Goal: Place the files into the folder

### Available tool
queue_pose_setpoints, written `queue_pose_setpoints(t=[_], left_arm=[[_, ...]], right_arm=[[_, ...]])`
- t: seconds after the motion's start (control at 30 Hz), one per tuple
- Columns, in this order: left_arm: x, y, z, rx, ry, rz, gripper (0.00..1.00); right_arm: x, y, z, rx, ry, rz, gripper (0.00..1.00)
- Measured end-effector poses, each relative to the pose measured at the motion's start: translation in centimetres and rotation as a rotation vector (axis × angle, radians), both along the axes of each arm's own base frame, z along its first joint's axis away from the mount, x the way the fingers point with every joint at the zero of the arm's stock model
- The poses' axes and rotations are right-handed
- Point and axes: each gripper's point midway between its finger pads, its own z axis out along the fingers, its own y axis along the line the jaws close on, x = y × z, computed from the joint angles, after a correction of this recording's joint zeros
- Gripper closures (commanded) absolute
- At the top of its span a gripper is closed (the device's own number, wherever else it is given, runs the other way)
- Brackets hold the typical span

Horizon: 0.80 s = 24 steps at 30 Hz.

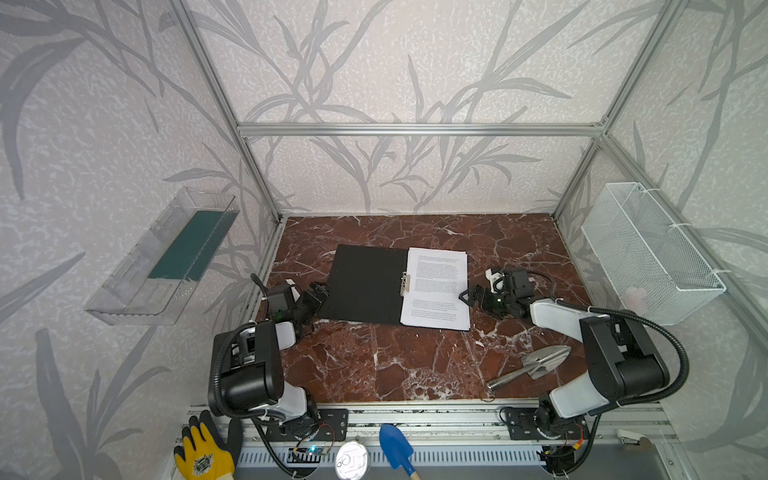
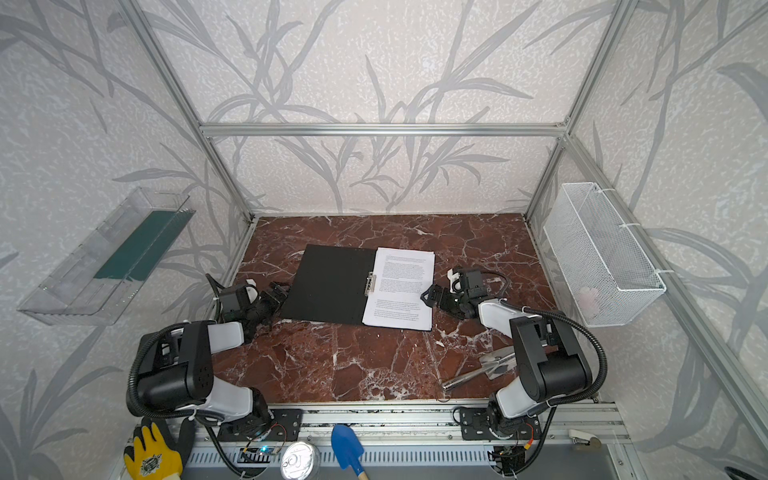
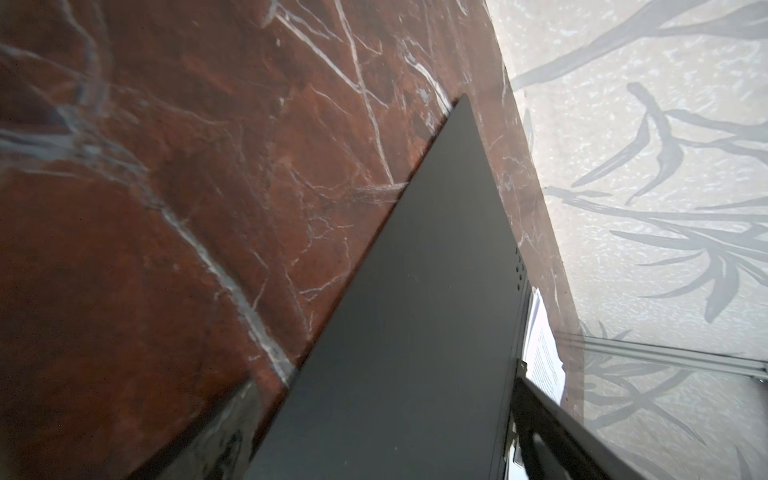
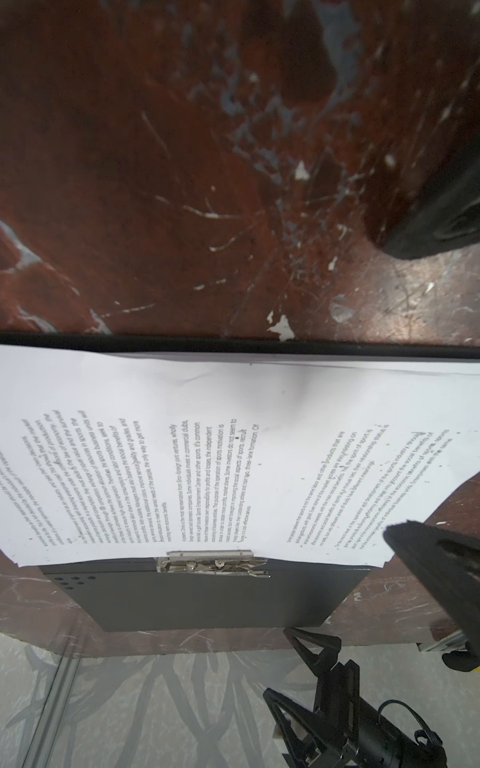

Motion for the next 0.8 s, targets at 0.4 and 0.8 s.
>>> queue_pose_setpoints(t=[0.4, 0.8], left_arm=[[0.0, -4.8, 0.7, -0.103, -0.1, -0.113, 0.05], [-0.8, -8.5, 1.1, -0.149, -0.117, -0.168, 0.05]], right_arm=[[1.4, -0.3, -0.1, -0.018, -0.022, -0.011, 0.01], [2.9, -3.3, -0.6, -0.151, -0.065, -0.099, 0.01]])
